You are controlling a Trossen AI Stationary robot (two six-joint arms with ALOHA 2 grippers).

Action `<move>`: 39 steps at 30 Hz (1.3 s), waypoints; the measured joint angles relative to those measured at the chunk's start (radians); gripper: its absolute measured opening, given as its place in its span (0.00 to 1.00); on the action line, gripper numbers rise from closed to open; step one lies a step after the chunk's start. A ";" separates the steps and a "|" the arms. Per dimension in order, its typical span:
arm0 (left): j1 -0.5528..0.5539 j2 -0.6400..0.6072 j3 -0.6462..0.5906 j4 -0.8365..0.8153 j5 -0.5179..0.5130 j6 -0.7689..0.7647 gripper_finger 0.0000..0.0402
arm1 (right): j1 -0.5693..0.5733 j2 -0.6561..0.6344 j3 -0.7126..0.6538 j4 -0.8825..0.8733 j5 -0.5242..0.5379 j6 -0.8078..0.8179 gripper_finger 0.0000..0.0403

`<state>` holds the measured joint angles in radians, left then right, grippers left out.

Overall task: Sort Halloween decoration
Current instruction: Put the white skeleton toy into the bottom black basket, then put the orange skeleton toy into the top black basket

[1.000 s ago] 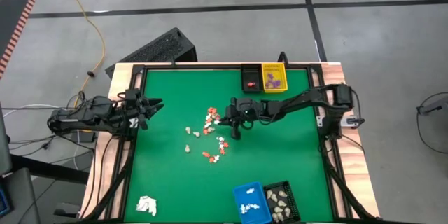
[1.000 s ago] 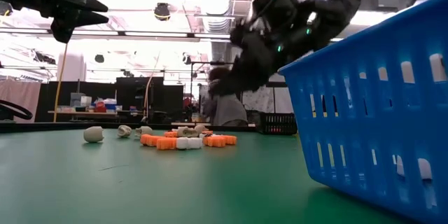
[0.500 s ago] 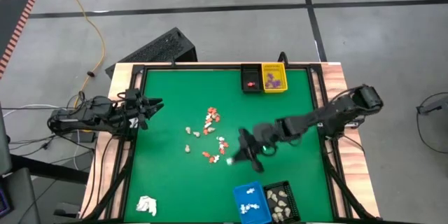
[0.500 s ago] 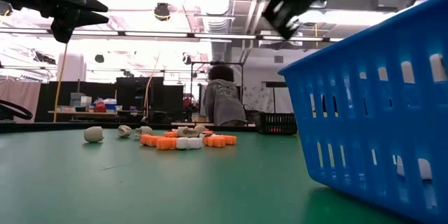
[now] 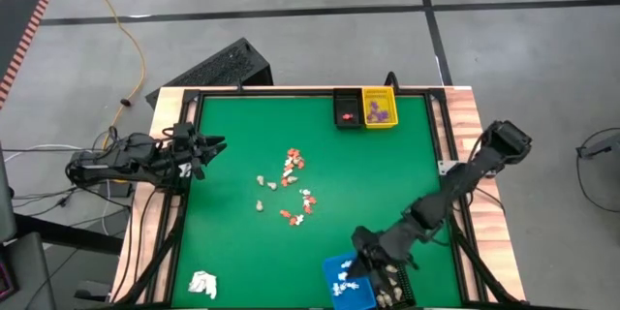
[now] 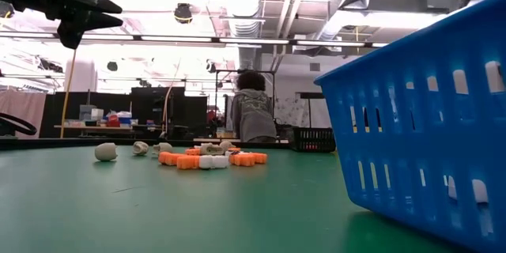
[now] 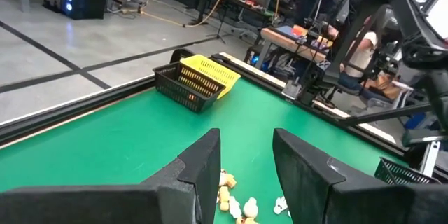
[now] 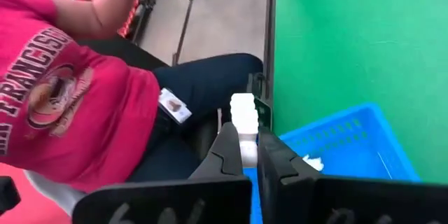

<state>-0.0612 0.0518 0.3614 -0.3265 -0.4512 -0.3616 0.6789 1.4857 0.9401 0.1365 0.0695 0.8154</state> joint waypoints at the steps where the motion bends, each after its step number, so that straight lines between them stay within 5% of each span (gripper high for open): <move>1: 0.000 0.000 0.000 0.000 0.000 0.000 0.30 | 0.010 0.000 0.009 -0.025 0.013 0.003 0.03; 12: 0.000 0.000 0.000 -0.003 0.000 -0.002 0.30 | 0.017 0.000 0.032 -0.223 0.039 0.082 0.04; 27: 0.000 0.000 0.000 -0.029 -0.003 -0.001 0.30 | -0.004 0.001 0.033 -0.304 0.038 0.102 0.33; 35: 0.000 0.000 0.000 -0.019 -0.014 -0.028 0.30 | -0.178 0.001 0.033 -0.210 0.382 -0.306 0.32; 39: 0.000 0.000 0.000 -0.023 -0.027 -0.044 0.30 | -0.324 0.023 0.034 -0.139 0.381 -0.485 0.32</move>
<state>-0.0612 0.0517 0.3614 -0.3492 -0.4778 -0.4053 0.3551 1.5082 0.9739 -0.0027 0.4506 0.3299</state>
